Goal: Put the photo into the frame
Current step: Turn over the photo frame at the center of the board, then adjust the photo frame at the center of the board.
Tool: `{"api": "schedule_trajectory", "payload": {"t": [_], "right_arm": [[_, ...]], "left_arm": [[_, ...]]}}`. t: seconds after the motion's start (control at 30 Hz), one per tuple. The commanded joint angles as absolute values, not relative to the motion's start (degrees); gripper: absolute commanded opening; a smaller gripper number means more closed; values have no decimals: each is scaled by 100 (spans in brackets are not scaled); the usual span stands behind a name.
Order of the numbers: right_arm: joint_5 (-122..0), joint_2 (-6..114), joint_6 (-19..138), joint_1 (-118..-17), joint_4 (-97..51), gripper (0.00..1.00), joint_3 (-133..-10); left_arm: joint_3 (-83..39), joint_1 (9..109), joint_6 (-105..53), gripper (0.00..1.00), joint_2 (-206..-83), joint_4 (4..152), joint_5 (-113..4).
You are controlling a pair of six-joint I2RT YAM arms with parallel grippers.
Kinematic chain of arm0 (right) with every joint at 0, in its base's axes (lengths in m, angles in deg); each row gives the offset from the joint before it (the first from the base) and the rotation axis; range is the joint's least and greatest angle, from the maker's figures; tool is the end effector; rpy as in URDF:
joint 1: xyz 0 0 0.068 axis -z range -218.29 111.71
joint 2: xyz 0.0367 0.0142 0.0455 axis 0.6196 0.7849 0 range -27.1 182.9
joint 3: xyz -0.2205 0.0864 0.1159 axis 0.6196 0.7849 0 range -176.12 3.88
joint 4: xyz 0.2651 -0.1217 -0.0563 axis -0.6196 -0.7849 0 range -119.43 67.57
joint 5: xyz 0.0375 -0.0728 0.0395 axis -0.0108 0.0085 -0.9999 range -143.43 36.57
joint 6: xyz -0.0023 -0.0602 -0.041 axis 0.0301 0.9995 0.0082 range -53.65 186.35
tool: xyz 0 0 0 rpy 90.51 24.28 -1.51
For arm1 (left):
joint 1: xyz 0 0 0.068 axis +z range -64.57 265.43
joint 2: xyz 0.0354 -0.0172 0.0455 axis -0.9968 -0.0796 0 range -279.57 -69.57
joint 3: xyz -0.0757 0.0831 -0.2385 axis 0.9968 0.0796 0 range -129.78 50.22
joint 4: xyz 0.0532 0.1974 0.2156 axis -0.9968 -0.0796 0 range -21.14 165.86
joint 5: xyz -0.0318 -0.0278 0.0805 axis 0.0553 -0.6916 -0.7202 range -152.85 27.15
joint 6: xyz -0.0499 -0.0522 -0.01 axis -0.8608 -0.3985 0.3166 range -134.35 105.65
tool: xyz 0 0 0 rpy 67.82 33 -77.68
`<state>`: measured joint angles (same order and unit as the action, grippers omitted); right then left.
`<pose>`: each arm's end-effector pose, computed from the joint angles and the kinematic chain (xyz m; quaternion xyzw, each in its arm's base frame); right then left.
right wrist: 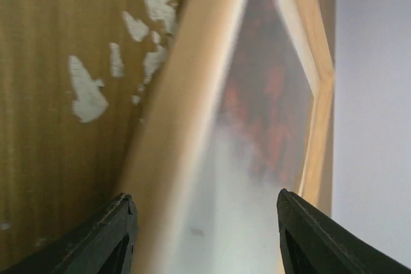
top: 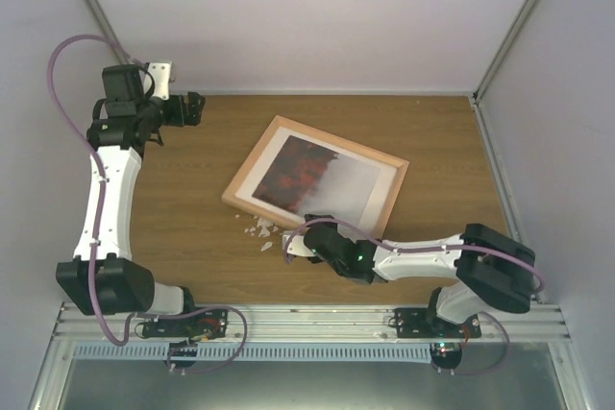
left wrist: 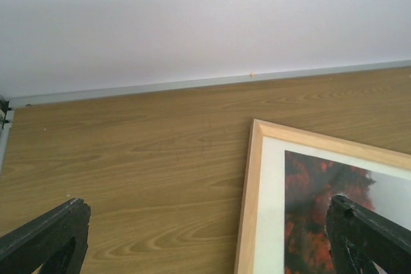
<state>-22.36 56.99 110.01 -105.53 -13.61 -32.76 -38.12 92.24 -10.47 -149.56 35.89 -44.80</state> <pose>0.1556 0.2898 0.1204 -0.6493 0.5881 -0.1509 0.4581 0.3586 0.0238 0.3955 0.0545 0.8639 -0.0914 0.4924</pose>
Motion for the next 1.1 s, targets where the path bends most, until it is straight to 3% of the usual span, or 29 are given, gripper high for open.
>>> {"api": "schedule_trajectory", "payload": {"t": [0.0,0.1,0.2,0.27,0.53,0.73,0.93,1.07], "right_arm": [[-2674,5876,10444,-10614,-1336,62,-3421],[-2976,5970,10320,-10614,-1520,73,-3592],[-3550,5876,10136,-10610,-2019,92,-3898],[-4181,5703,9914,-10456,-2469,99,-4206],[-7032,5732,9302,-7993,-4469,100,-6143],[-8048,5788,9267,-6580,-5220,100,-6375],[-7901,5200,9939,-6259,-5576,100,-5573],[-7864,4994,10367,-6995,-6045,100,-5199]], "left_arm": [[-3726,9271,-1040,99,-14788,3890,-4508],[-3632,9273,-1010,99,-14734,3913,-4507],[-3548,9273,-970,99,-14733,3932,-4483],[-3535,9270,-906,99,-14779,3903,-4394],[-3244,9243,-495,99,-14932,3780,-3623],[-2873,9035,46,99,-15192,3695,-3495],[-2869,8424,663,99,-15975,3861,-3909],[-3498,7860,839,99,-16889,4154,-4380]]}}
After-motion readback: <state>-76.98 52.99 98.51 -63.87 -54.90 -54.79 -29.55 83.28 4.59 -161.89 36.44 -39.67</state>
